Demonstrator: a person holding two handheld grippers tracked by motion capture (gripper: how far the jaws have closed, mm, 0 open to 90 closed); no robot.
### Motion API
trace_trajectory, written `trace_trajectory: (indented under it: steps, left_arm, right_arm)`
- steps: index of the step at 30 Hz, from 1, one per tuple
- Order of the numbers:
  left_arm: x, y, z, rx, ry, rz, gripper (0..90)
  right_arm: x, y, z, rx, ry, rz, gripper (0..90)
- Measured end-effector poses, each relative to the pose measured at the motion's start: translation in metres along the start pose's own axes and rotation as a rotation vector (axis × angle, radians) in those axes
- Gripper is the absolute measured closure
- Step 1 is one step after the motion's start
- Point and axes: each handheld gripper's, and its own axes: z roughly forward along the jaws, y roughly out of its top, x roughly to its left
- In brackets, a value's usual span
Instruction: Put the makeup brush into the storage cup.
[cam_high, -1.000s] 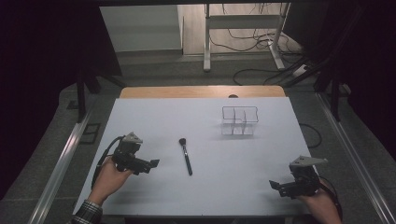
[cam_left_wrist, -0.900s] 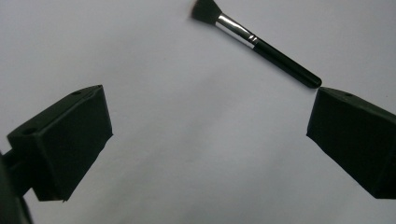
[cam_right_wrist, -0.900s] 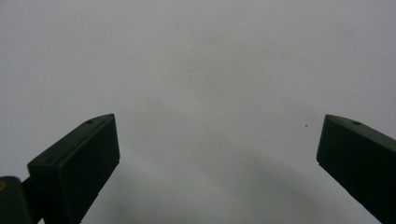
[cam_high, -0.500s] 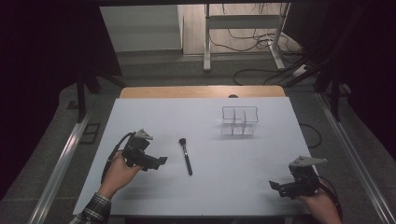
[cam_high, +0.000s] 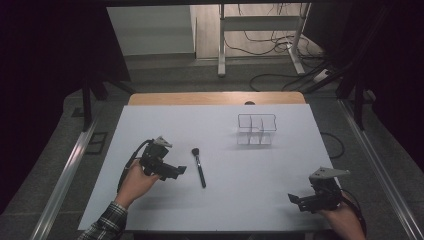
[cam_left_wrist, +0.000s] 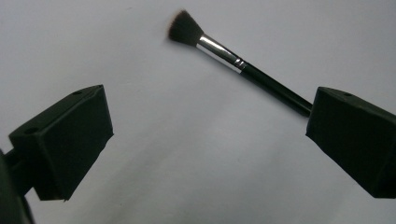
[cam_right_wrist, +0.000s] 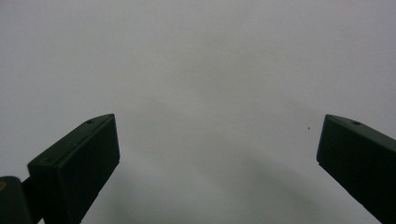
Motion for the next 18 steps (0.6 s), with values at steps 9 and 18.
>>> trace_trajectory:
  steps: [9, 18]
  left_arm:
    - [-0.004, 0.007, 0.011, -0.003, -0.002, 0.021, 0.1]
    - [-0.008, 0.017, 0.02, 0.03, -0.012, 0.033, 0.1]
  right_arm:
    - [-0.001, 0.0, 0.0, -0.002, 0.0, 0.01, 0.0]
    - [0.0, 0.0, 0.0, -0.001, 0.003, 0.004, 0.0]
